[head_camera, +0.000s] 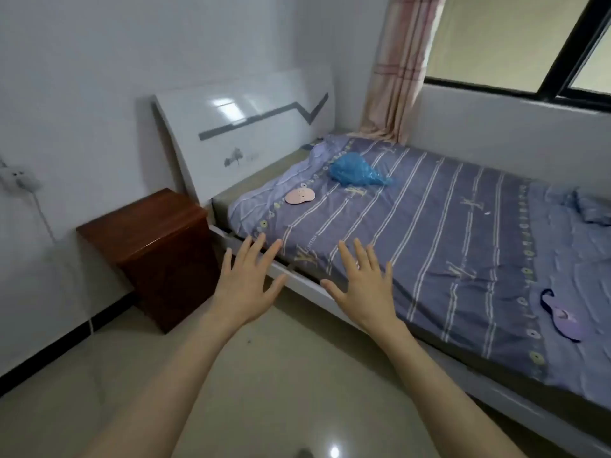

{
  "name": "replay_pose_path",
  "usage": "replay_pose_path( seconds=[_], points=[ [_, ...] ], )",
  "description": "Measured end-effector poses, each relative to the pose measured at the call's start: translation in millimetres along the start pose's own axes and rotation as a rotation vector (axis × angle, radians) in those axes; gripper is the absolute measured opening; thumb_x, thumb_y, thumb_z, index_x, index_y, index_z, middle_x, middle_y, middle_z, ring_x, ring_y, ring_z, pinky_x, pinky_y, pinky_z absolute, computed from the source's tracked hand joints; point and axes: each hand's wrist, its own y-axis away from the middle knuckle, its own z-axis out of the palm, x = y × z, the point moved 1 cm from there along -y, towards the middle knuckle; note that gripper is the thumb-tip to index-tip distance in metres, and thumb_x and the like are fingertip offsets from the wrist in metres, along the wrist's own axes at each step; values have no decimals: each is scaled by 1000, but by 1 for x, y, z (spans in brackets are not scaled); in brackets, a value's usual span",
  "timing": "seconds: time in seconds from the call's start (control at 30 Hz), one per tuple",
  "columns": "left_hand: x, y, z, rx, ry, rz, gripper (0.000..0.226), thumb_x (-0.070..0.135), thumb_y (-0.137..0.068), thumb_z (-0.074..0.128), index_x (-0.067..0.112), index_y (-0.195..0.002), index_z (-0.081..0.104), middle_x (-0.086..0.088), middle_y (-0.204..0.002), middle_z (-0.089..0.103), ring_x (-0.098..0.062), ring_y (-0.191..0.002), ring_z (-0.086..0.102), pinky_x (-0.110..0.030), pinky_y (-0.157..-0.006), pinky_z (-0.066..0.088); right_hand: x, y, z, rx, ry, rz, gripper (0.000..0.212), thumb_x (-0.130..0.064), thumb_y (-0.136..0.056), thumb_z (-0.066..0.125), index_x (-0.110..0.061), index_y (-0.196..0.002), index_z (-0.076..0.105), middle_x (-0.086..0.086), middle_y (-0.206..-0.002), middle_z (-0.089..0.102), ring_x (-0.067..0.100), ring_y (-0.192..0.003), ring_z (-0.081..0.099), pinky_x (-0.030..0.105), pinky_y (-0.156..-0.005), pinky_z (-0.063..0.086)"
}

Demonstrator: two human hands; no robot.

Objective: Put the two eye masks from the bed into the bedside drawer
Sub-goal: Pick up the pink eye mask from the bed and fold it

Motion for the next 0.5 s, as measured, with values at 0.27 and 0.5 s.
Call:
replay_pose_path(
  seconds=[0.27,0.5],
  points=[
    [-47,-124,15,7,-11,-83,63,52,-89,33,32,-142,8,-6,-157,10,-24,-144,2,-51,-117,7,16,-138,17,0,-46,-55,74,-58,-85,40,-32,-145,5,4,-159,4,25,-146,-1,55,-115,-1],
    [-82,-208,45,-52,23,-125,62,53,-89,31,34,-142,6,-6,-157,6,-23,-144,-2,-51,-117,6,23,-243,39,-9,-36,-91,74,-57,-85,41,-31,-144,6,4,-159,6,24,-146,0,54,-115,-1]
  ],
)
